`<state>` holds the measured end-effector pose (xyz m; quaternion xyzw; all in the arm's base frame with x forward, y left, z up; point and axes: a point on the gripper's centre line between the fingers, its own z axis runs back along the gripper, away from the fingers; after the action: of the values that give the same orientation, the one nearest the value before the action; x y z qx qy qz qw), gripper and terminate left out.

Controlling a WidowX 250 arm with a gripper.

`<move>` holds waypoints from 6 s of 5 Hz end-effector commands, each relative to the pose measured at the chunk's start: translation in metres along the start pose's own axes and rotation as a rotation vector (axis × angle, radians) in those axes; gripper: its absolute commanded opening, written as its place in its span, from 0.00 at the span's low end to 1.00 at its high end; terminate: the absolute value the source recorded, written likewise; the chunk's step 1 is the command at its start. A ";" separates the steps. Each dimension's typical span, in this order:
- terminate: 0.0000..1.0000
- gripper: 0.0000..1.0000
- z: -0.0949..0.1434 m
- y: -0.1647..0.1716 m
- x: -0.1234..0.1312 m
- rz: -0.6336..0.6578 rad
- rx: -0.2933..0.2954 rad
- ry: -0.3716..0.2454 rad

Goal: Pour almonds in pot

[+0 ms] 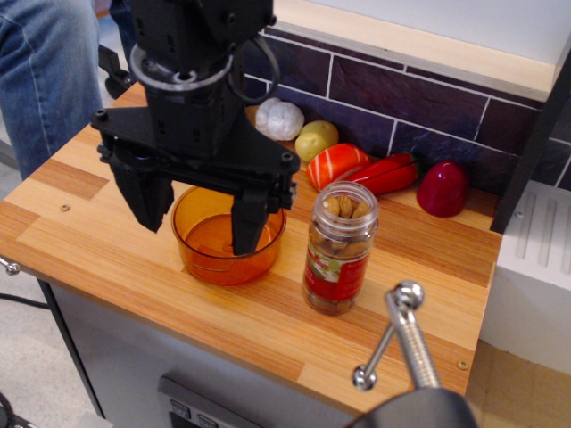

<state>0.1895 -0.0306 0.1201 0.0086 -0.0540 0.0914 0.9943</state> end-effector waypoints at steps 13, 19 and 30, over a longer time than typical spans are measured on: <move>0.00 1.00 -0.071 -0.094 0.073 -0.896 0.571 0.759; 0.00 0.00 -0.041 -0.080 0.060 -1.063 -0.037 0.734; 0.00 0.00 -0.017 -0.043 0.116 -0.797 -0.831 0.036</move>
<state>0.3141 -0.0467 0.0941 -0.3731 -0.0422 -0.2850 0.8819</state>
